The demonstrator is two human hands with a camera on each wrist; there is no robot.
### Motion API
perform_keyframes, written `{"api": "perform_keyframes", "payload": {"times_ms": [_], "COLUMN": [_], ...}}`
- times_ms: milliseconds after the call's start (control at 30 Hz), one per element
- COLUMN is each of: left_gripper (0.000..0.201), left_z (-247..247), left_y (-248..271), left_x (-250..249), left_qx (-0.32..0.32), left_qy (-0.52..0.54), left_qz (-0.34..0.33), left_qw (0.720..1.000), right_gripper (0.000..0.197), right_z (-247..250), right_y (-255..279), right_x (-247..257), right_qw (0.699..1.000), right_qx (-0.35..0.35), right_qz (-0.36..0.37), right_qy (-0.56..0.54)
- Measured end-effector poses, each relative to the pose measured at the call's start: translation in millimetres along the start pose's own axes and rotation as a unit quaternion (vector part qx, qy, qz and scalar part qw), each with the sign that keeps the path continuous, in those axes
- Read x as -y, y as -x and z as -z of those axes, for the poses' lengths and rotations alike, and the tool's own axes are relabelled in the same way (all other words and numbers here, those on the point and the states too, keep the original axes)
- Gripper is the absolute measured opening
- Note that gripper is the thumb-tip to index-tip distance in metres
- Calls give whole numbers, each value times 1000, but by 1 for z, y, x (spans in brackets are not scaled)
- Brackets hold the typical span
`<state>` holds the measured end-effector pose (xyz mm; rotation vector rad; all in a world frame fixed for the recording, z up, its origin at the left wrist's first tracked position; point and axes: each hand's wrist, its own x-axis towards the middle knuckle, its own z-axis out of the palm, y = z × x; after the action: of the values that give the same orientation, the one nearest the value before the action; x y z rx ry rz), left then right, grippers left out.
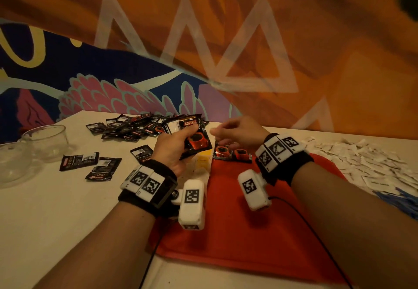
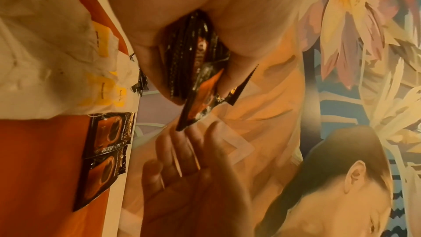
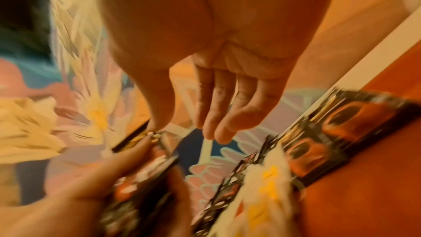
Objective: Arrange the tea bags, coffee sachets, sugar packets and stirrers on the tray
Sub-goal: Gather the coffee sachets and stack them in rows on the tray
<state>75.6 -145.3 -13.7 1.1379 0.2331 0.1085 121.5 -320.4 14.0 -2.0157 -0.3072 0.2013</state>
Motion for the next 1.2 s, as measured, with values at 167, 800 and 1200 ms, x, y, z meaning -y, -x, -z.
{"api": "perform_keyframes", "payload": {"times_ms": [167, 800, 1200], "left_gripper": [26, 38, 36], "left_z": [-4, 3, 9], "left_y": [7, -5, -15], "left_x": [-2, -4, -4], "left_qx": [34, 17, 20], "left_qy": [28, 1, -10], "left_qz": [-14, -14, 9], "left_qw": [999, 1000, 1000], "right_gripper": [15, 9, 13], "right_z": [-24, -20, -10], "right_y": [3, 12, 12], "right_x": [10, 3, 0], "right_qw": [998, 979, 979], "right_qx": [25, -54, -45], "right_qz": [46, 129, 123], "right_qy": [-18, 146, 156]}}
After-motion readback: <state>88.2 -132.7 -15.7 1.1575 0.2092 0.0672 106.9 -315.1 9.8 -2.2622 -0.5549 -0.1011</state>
